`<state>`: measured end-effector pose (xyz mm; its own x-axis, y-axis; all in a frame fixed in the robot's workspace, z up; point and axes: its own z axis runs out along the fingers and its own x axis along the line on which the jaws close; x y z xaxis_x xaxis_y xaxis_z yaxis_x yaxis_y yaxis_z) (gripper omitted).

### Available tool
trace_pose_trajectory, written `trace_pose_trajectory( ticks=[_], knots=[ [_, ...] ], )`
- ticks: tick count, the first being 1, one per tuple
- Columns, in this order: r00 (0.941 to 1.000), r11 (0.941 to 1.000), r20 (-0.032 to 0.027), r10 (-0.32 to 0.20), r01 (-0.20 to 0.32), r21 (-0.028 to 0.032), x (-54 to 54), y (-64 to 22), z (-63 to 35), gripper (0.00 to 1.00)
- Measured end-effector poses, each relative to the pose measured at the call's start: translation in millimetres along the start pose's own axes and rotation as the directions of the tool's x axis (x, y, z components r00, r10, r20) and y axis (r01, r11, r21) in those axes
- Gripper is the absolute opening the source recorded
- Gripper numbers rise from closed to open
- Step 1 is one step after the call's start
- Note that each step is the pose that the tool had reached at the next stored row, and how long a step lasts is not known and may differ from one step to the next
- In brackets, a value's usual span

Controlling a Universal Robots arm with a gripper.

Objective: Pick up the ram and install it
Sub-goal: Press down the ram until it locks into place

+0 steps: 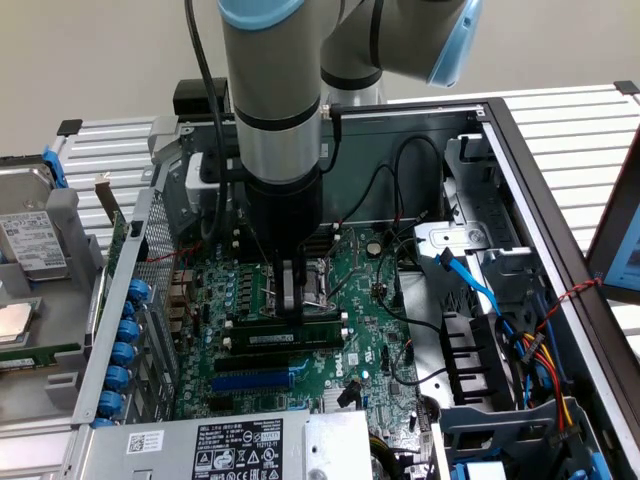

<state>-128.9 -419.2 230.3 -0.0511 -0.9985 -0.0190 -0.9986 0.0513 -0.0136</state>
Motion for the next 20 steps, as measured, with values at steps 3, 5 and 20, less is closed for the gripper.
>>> trace_pose_trajectory(
  ticks=[3, 5, 20],
  knots=[
    [1.0000, 1.0000, 0.0005, 0.000, 0.000, 0.0026, 0.1, 1.9, -0.7, 0.10],
    [1.0000, 1.0000, 0.0017, 0.000, 0.000, 0.0035, 0.1, 2.8, -1.5, 0.10],
    [1.0000, 0.9999, 0.0036, 0.000, 0.000, 0.0141, 0.4, 7.4, -0.2, 0.10]
  ],
)
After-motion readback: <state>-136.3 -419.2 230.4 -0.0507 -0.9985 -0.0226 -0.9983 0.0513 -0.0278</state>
